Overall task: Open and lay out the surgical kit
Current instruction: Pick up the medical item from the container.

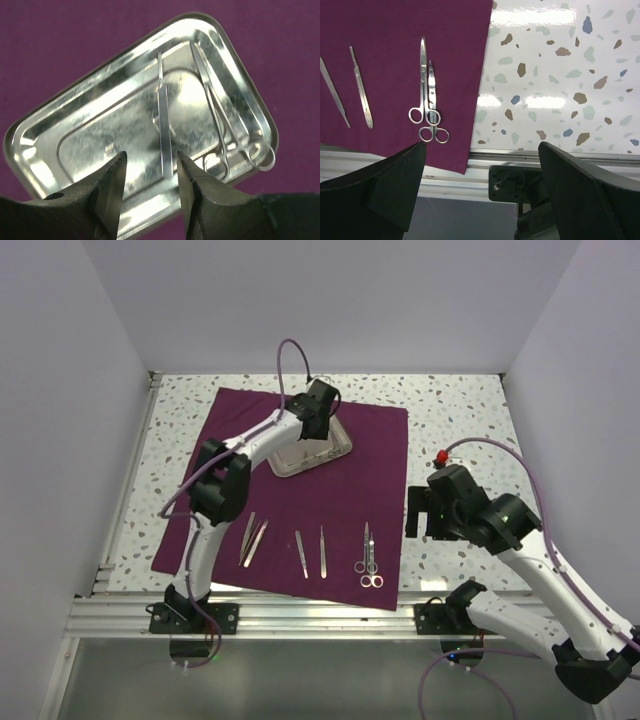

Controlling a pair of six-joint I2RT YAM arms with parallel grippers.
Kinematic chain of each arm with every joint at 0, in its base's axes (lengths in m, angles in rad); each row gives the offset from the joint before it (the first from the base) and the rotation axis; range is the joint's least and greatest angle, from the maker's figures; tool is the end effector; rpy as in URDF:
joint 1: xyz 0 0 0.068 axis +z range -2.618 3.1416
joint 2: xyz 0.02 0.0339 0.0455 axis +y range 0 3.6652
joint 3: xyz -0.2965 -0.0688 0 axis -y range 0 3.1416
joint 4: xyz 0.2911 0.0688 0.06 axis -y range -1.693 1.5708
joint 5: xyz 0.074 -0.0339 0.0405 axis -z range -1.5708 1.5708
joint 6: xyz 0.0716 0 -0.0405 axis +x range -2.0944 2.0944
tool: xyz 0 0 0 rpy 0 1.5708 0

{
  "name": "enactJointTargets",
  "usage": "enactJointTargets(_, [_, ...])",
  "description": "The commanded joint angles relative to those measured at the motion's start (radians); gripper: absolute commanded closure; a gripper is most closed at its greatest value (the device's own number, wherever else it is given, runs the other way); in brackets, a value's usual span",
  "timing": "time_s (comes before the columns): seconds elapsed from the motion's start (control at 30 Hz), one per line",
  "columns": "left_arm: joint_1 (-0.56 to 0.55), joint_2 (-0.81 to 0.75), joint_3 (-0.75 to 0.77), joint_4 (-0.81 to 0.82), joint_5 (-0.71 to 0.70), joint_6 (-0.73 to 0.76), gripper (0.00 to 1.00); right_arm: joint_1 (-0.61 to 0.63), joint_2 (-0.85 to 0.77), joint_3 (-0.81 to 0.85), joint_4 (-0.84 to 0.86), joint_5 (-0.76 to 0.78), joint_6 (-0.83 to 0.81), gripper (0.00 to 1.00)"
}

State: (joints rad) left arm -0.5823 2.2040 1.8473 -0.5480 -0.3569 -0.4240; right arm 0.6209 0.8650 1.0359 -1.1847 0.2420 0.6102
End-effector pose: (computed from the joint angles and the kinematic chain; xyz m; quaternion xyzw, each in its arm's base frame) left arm 0.4951 -0.2961 0.1962 0.0157 0.9317 -0.0082 0.3627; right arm 0.1565 0.0909 0.3260 0.0281 0.9546 0.0628 0.2898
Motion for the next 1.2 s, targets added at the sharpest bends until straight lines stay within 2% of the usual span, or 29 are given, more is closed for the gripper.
enactJointTargets(0.0, [0.045, 0.117, 0.170, 0.010, 0.052, 0.067, 0.52, -0.004, 0.026, 0.049, -0.019, 0.055, 0.022, 0.02])
enactJointTargets(0.17, [0.073, 0.244, 0.324, 0.025, 0.079, 0.083, 0.52, -0.004, 0.054, 0.052, -0.038, 0.085, 0.031, 0.02])
enactJointTargets(0.4, [0.081, 0.330, 0.412, 0.034, 0.082, 0.103, 0.50, -0.004, 0.081, 0.062, -0.032, 0.118, 0.026, 0.02])
enactJointTargets(0.63, [0.081, 0.375, 0.428, 0.031, 0.084, 0.108, 0.52, -0.003, 0.123, 0.067, -0.010, 0.126, -0.003, 0.02])
enactJointTargets(0.9, [0.081, 0.407, 0.440, -0.087, -0.080, 0.102, 0.63, -0.003, 0.143, 0.073, 0.023, 0.122, -0.049, 0.02])
enactJointTargets(1.03, [0.090, 0.376, 0.365, -0.119, -0.119, 0.076, 0.66, -0.003, 0.155, 0.076, 0.042, 0.114, -0.082, 0.01])
enactJointTargets(1.17, [0.105, 0.341, 0.285, -0.115, -0.091, 0.044, 0.71, -0.004, 0.166, 0.076, 0.056, 0.103, -0.101, 0.02])
